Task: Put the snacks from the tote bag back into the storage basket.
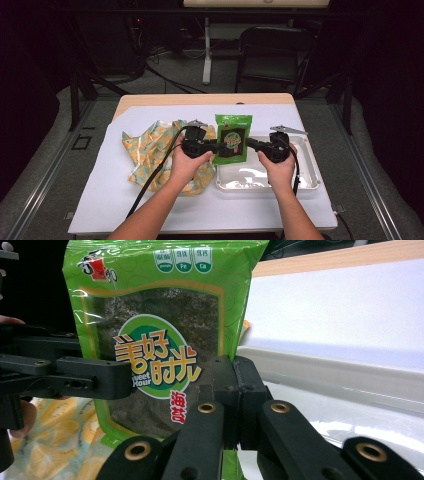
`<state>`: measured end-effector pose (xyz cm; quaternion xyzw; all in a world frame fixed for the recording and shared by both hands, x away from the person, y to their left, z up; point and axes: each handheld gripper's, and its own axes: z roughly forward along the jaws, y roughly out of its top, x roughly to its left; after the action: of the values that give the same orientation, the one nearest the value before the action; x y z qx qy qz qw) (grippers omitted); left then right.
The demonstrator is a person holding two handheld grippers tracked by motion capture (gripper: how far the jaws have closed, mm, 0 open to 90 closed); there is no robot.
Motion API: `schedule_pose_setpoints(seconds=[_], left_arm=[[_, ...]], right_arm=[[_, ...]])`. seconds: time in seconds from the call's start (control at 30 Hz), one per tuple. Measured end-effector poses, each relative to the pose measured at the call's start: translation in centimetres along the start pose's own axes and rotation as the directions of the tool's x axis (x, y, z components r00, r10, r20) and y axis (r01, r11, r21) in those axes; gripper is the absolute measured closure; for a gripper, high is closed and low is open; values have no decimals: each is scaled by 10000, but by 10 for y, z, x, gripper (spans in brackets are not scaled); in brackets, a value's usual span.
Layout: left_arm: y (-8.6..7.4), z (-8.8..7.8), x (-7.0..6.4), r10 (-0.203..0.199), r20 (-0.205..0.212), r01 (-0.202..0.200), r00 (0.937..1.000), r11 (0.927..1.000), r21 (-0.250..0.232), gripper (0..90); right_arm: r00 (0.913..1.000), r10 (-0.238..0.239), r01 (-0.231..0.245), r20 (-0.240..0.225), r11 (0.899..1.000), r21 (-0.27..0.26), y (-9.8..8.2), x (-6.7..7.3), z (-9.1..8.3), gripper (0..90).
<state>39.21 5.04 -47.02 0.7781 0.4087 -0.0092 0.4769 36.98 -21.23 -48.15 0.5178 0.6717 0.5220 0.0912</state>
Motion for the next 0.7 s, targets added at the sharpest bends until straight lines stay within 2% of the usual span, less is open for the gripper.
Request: schedule_pose_setpoints(seconds=[0.07, 0.47, 0.7], left_arm=[[0, 1, 1, 83, -23, -83, 10000, 10000, 7, 617], [-2, 7, 2, -184, 171, 184, 9997, 9998, 28, 488], [-4, 12, 3, -126, 62, 125, 9999, 9997, 195, 480]], right_arm=[[10000, -78, 78, 45, 10000, 32, 0, 0, 0, 900], [9994, -206, 204, 275, 9998, 50, -1, 0, 0, 900], [9979, -389, 387, 511, 9992, 53, -2, 2, 1, 900]])
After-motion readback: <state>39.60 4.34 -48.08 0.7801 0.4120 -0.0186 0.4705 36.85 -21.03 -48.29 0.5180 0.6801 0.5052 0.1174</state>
